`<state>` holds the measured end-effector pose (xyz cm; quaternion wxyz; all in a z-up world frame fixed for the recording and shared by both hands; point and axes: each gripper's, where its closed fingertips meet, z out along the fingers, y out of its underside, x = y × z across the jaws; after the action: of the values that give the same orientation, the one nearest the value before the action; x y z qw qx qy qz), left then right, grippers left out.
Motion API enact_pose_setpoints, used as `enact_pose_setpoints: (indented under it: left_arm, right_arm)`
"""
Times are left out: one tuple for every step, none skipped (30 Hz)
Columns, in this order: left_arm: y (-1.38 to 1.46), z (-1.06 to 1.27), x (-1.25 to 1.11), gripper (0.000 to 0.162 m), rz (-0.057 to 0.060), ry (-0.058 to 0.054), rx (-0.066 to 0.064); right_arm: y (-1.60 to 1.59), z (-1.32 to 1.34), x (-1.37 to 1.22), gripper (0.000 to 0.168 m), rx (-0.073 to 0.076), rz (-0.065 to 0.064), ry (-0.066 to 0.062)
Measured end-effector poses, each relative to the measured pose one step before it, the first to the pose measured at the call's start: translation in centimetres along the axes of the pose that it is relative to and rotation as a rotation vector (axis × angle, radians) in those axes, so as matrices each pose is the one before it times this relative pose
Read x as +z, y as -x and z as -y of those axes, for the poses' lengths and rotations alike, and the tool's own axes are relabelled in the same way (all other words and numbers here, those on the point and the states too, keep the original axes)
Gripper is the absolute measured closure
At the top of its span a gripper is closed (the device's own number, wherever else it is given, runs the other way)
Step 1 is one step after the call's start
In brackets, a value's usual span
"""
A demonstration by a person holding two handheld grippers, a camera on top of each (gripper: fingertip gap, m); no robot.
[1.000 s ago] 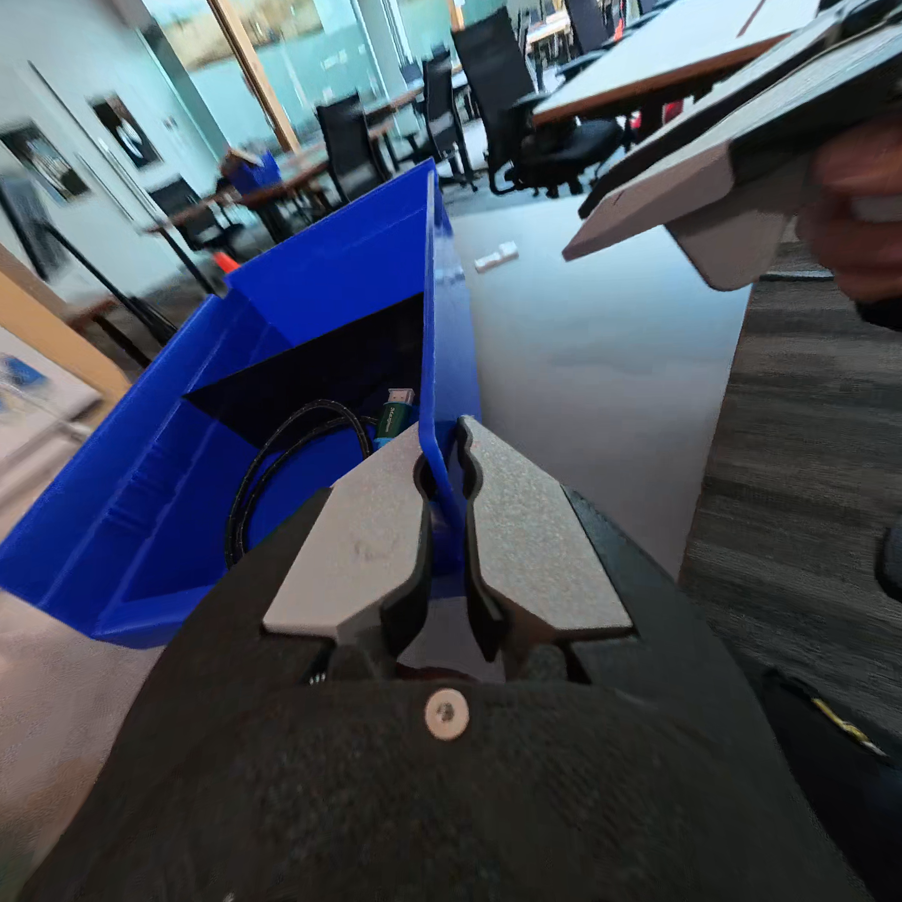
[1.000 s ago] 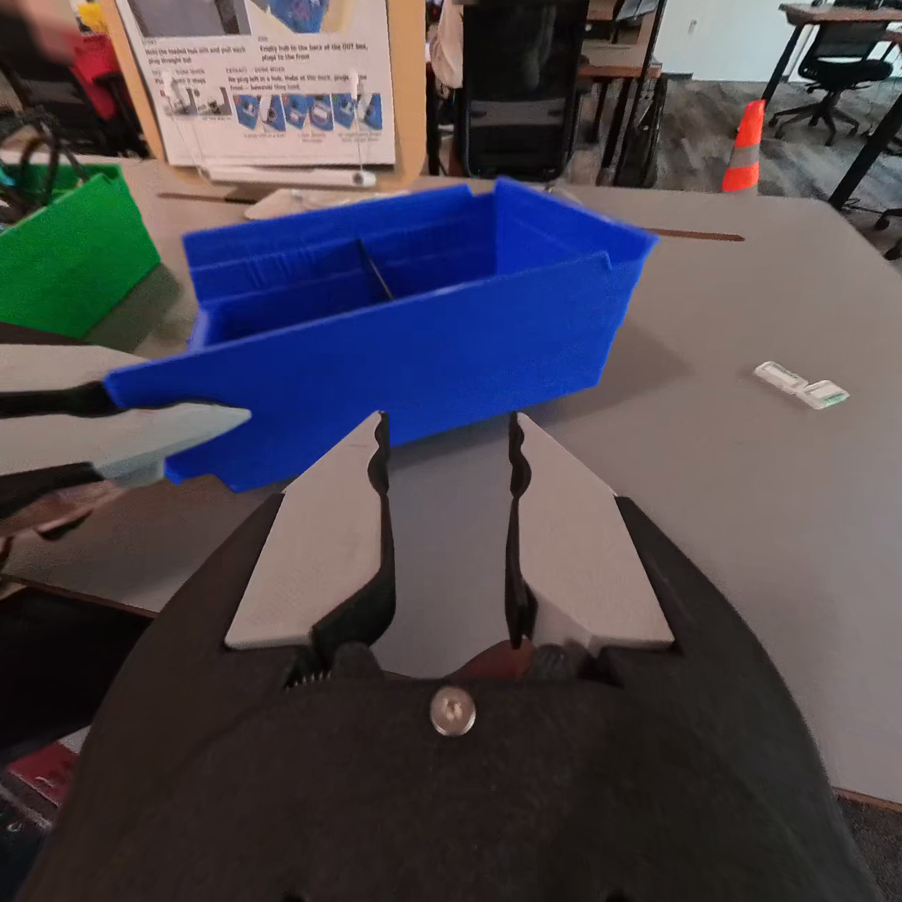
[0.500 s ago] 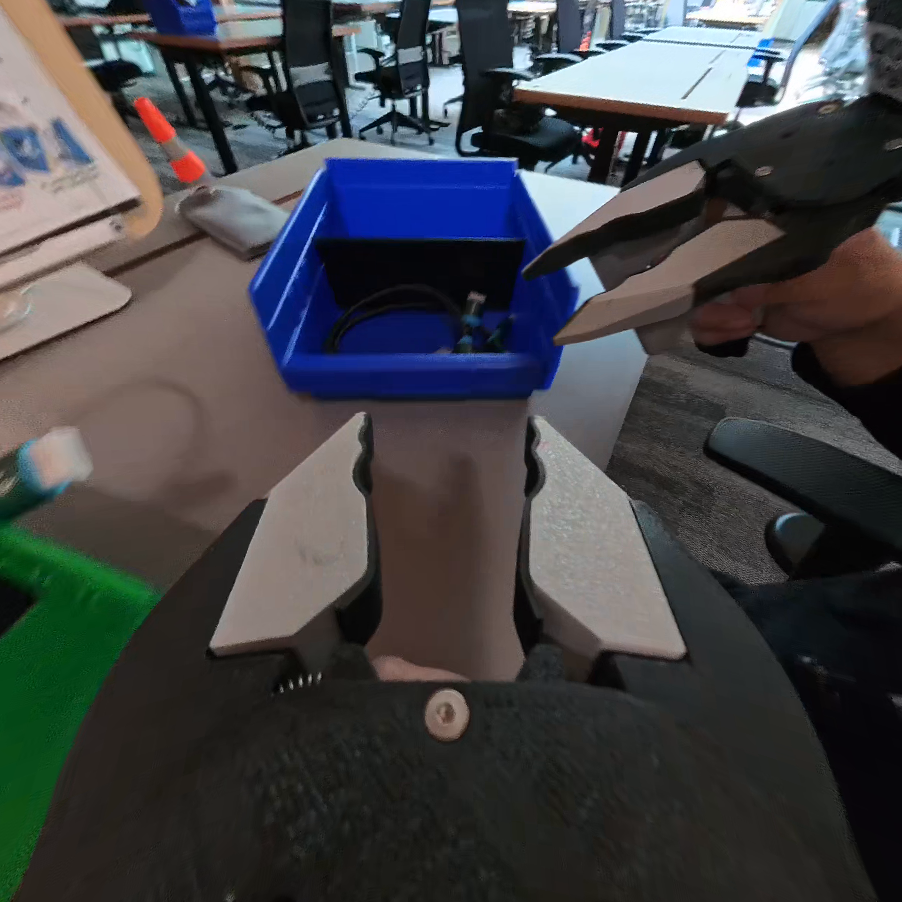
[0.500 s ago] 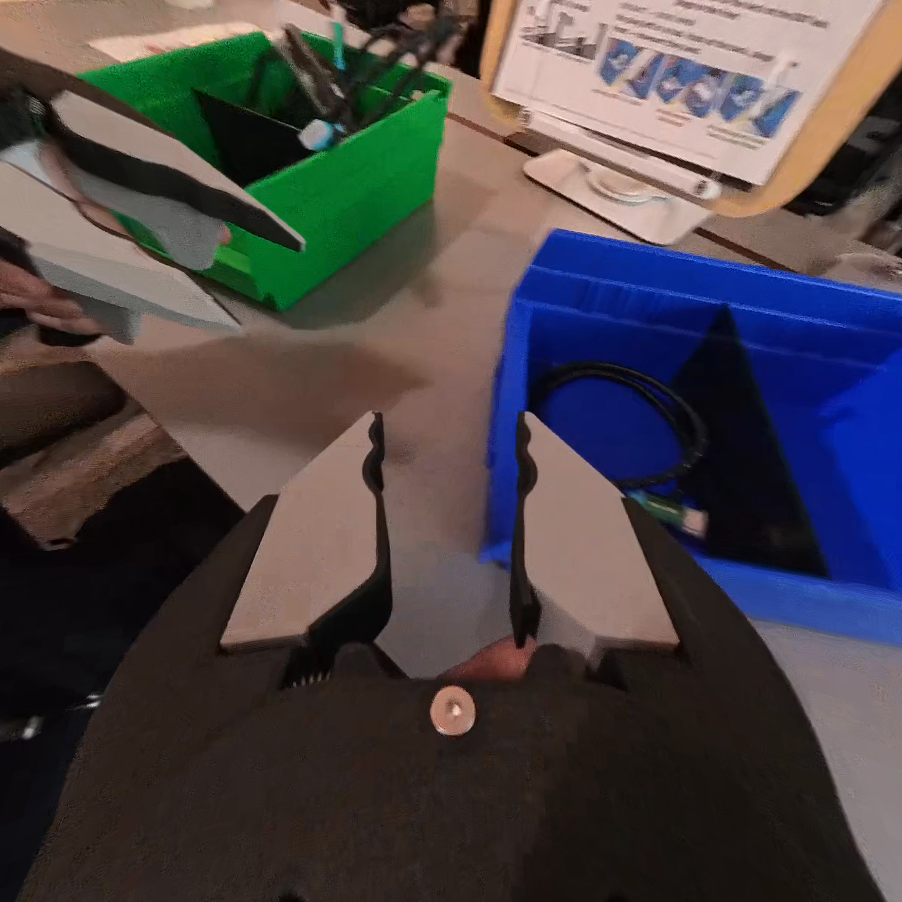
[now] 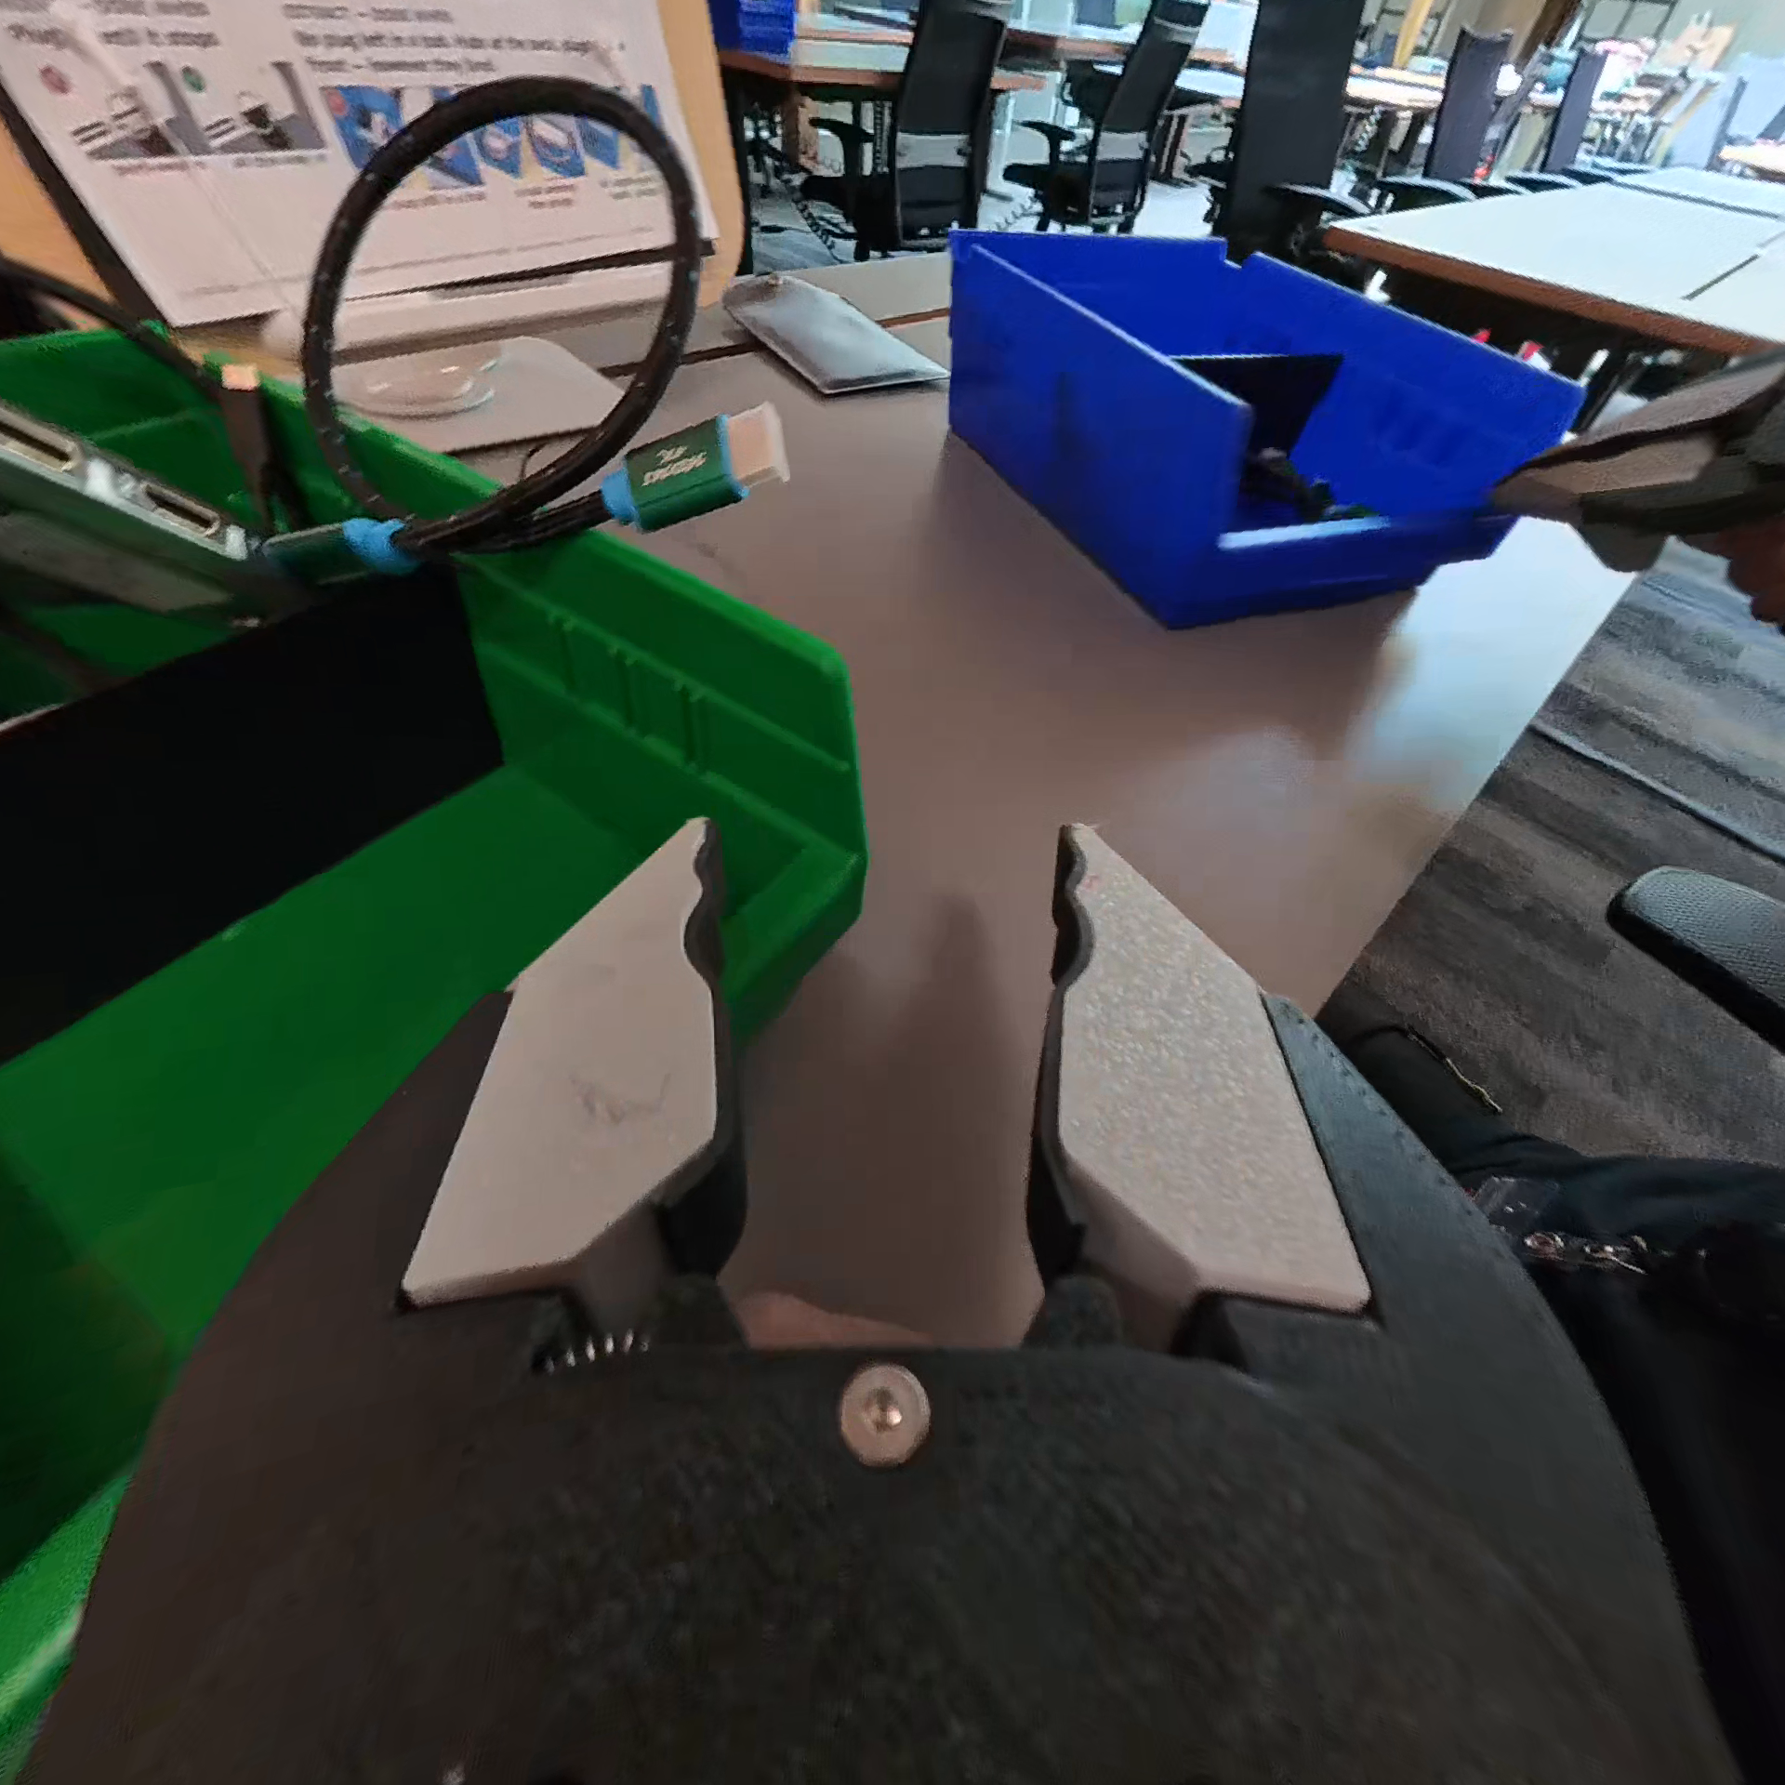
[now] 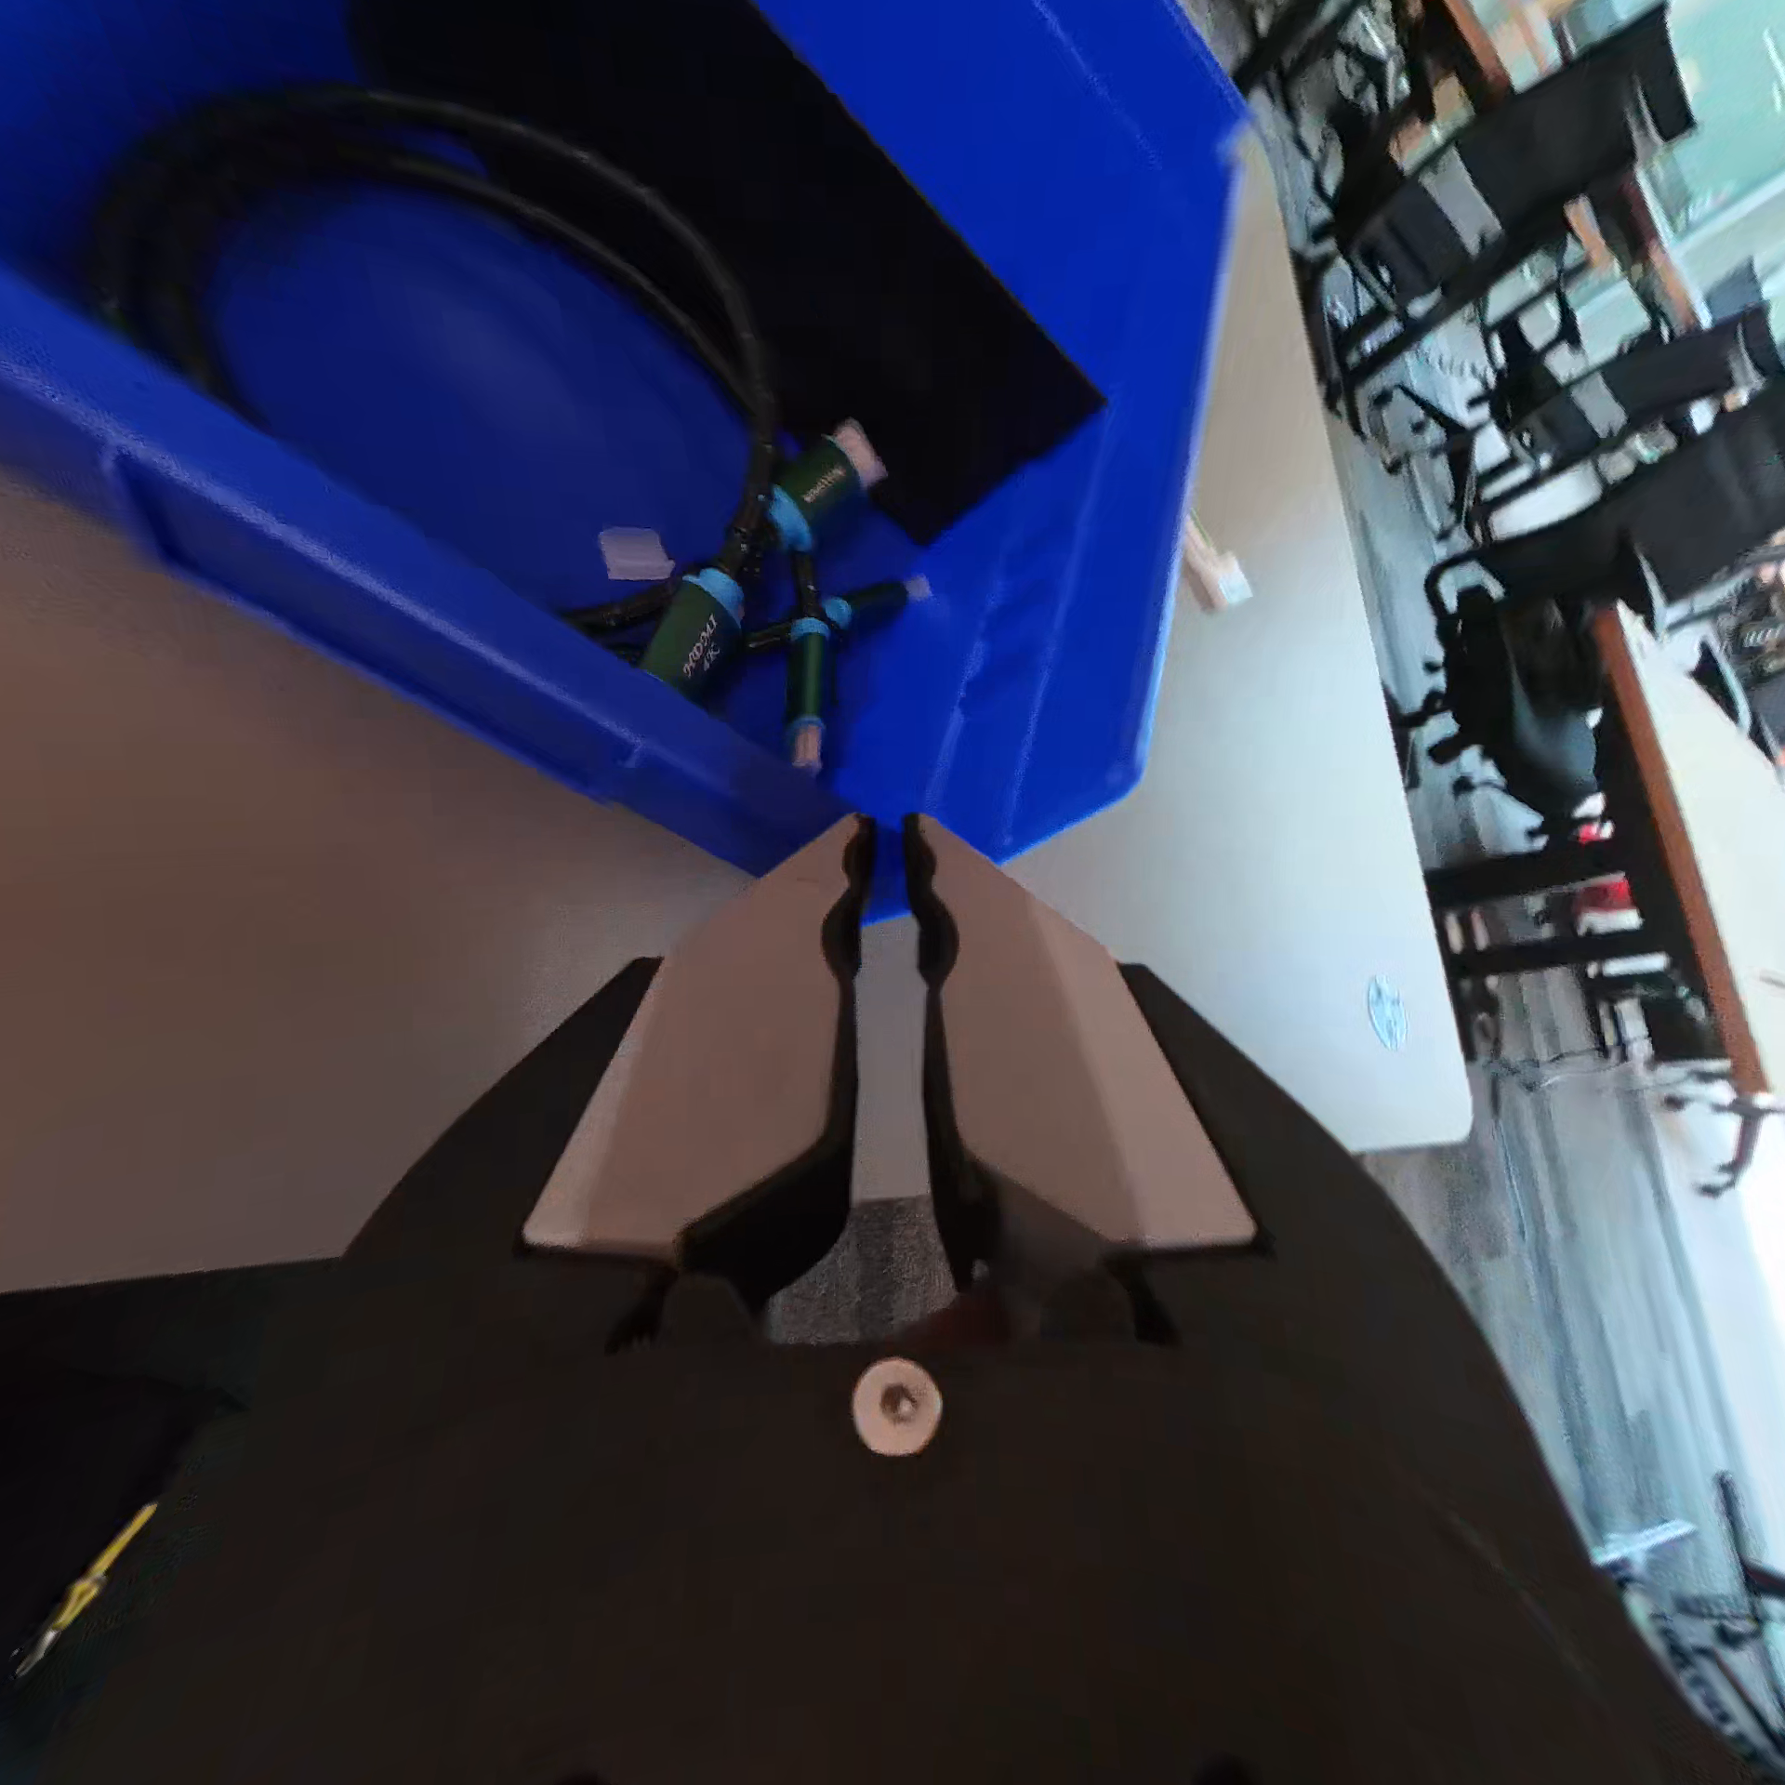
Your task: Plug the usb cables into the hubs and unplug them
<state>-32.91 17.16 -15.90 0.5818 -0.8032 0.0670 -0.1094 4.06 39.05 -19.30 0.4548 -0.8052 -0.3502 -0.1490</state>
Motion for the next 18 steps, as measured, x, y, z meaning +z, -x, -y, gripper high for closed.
enact_pose_setpoints:
  left_arm:
    - [0.055,-0.055,-0.364,0.094,0.0071,-0.0064,-0.0137]
    - [-0.13,0.045,-0.254,0.094,0.0031,-0.0064,-0.0053]
    - [-0.19,0.173,-0.06,0.094,0.0073,-0.0043,0.0049]
    - [-0.147,0.343,0.164,0.094,0.016,-0.0051,0.0159]
    - [-0.081,0.486,0.389,0.092,0.0245,-0.0068,0.0219]
    - [0.014,0.457,0.603,0.09,0.0304,-0.0005,0.023]
    - [0.106,0.417,0.763,0.086,0.0351,0.0049,0.0212]
    - [0.204,0.459,0.848,0.083,0.0398,-0.0025,0.0207]
    - [0.48,0.366,0.934,0.084,0.0522,-0.0104,0.0226]
    - [0.612,0.015,1.055,0.084,0.0577,-0.0003,0.0203]
    - [0.431,-0.396,1.124,0.084,0.0436,0.0197,0.0182]
    - [0.137,-0.628,1.095,0.087,0.0257,0.0306,0.0195]
    - [0.075,-0.685,0.978,0.095,0.02,0.03,0.0248]
    - [0.229,-0.589,0.785,0.109,0.0266,0.0209,0.0313]
    - [0.329,-0.135,0.329,0.115,0.0273,-0.0042,0.0506]
    - [0.063,-0.087,0.018,0.115,0.0003,0.0091,0.0076]
    - [0.16,-0.019,-0.252,0.12,-0.0051,0.0104,-0.0103]
    - [0.31,0.015,-0.408,0.125,-0.0024,0.0006,-0.0023]
  right_arm:
    - [-0.942,-0.55,0.008,0.157,0.0363,0.0013,0.003]
    - [0.067,0.242,-0.324,0.149,0.0418,0.0402,-0.028]
    - [1.083,0.948,-0.537,0.144,0.0504,0.0751,-0.0561]
    - [1.93,1.381,-0.501,0.135,0.0525,0.1009,-0.0734]
    - [2.575,1.398,-0.262,0.126,0.0399,0.1192,-0.0697]
    - [2.637,1.071,0.167,0.115,0.0246,0.1109,-0.047]
    - [2.045,0.741,0.549,0.108,0.0131,0.0701,-0.0252]
    - [1.231,0.604,0.721,0.107,-0.0001,0.0243,-0.0202]
    - [0.603,0.556,0.755,0.108,-0.0131,-0.0074,-0.0248]
    - [0.045,0.363,0.823,0.11,-0.0179,-0.0313,-0.0221]
    - [-0.116,0.092,1.013,0.11,-0.0172,-0.0345,-0.0025]
    - [0.256,-0.192,1.081,0.107,-0.02,-0.0082,0.02]
    - [0.288,-0.282,0.967,0.103,-0.0233,-0.003,0.0223]
    - [-0.12,-0.169,0.797,0.105,-0.0311,-0.0276,0.0122]
    - [-0.492,-0.083,0.597,0.11,-0.0482,-0.049,0.0047]
    - [-0.654,-0.101,0.299,0.116,-0.0577,-0.0544,-0.002]
    - [-0.339,-0.072,0.04,0.114,-0.0414,-0.0187,-0.0115]
    - [-0.057,-0.095,-0.146,0.118,-0.0173,0.0145,-0.0133]
